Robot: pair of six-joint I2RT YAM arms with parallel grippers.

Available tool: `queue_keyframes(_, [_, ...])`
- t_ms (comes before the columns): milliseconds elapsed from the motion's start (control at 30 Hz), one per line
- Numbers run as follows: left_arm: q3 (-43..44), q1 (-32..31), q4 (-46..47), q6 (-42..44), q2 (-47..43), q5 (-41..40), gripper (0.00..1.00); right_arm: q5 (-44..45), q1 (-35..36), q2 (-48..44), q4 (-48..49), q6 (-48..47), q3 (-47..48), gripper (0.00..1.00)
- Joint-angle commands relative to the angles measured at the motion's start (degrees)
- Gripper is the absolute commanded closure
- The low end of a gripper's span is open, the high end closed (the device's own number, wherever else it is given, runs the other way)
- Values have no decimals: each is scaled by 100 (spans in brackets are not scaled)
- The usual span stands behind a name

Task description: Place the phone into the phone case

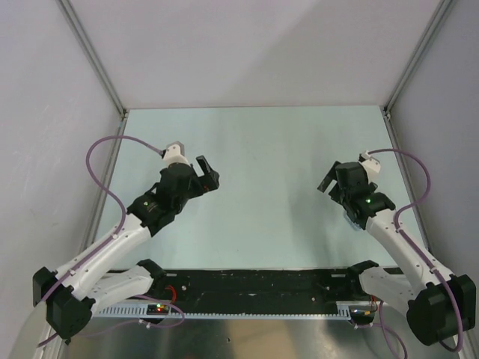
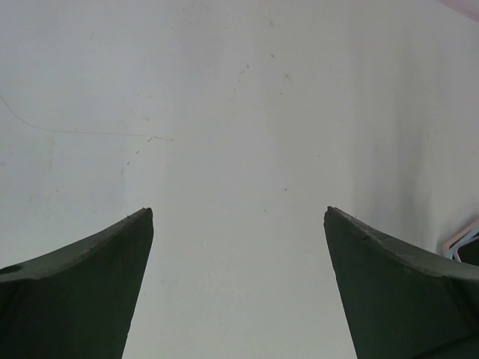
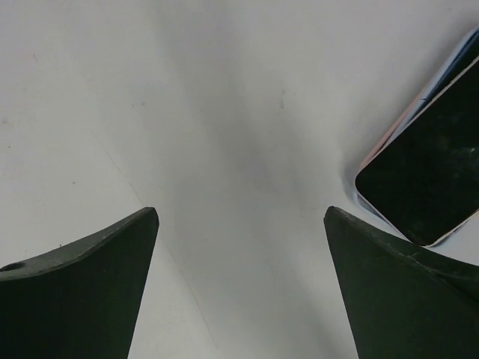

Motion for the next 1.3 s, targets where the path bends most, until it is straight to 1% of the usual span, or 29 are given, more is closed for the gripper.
queue_keyframes(0, [196, 28, -6, 232, -308, 368, 0, 180, -205, -130, -274, 151, 274, 1])
queue_keyframes(133, [117, 24, -79, 140, -452, 887, 0, 109, -530, -154, -474, 92, 336, 0])
queue_keyframes(233, [95, 26, -204, 81, -381, 1250, 0, 120, -940, -114, -746, 128, 414, 1])
queue_keyframes(400, [-34, 29, -253, 77, -292, 1497, 0, 288, -1547, -65, -1166, 231, 481, 1])
queue_keyframes(600, [-9, 26, -254, 100, -233, 1791, 0, 193, -2781, 125, -1362, 262, 596, 1])
queue_keyframes(733, [89, 25, -274, 177, -61, 2002, 0, 58, -3292, 458, -1235, 287, 669, 1])
queue_keyframes(833, [166, 24, -307, 233, 73, 2115, 0, -158, -3479, 820, -976, 327, 693, 1])
queue_keyframes(1000, [290, 24, -444, 350, 148, 2163, 0, -241, -3647, 1434, -763, 531, 742, 0])
queue_keyframes(1100, [426, 25, -584, 462, 225, 2125, 0, -217, -3670, 1739, -655, 592, 746, 0])
queue_keyframes(1267, [616, 25, -686, 523, 403, 2116, 0, -375, -3674, 2285, -203, 549, 746, 1])
